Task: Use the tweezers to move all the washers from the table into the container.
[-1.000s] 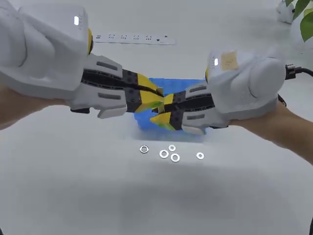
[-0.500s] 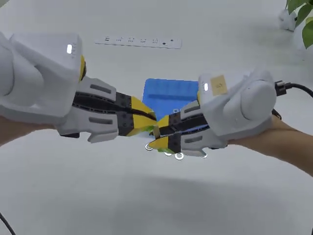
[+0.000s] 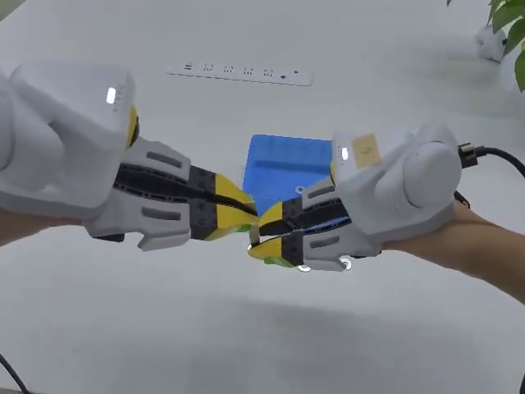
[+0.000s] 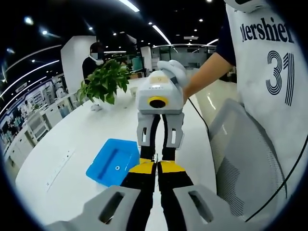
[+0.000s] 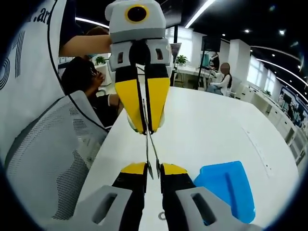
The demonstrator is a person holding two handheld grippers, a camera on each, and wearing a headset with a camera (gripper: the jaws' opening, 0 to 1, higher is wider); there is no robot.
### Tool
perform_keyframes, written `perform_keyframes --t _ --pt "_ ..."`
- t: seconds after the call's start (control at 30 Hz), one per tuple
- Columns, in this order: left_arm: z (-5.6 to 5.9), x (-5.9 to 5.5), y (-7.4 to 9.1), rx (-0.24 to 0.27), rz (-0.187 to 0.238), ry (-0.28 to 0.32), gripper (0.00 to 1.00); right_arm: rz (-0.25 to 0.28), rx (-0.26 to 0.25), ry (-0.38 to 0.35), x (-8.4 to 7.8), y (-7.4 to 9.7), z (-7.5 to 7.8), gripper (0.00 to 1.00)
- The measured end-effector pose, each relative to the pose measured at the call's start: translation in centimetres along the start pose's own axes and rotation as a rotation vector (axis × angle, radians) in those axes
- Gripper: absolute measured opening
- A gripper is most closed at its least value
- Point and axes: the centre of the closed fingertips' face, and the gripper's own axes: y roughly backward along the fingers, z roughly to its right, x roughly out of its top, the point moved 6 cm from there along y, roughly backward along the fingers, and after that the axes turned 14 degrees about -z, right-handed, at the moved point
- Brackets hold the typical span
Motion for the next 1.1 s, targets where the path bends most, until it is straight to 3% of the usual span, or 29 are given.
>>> perform_keyframes --t 0.37,0.43,0.8,1.1 --pt "-0.7 -1.7 -1.1 0.010 -0.025 0.011 0.06 -0.030 -0.050 0.011 -1.1 -1.6 1.0 0.12" --pt "-1.4 -2.5 -1.9 0.011 -0.028 0.032 0.06 -0.054 -0.067 0.011 -1.7 -2.6 1.7 0.12" --pt "-2.2 -3.9 -3.1 -0.003 -0.034 0.080 0.06 -0.066 -0.047 -0.039 -2.8 -4.0 2.4 0.12" --pt "-2.6 -4.5 -3.8 -0.009 -0.045 0.081 0.06 -0.069 -0.044 -0.048 -3.3 -4.6 2.6 0.12"
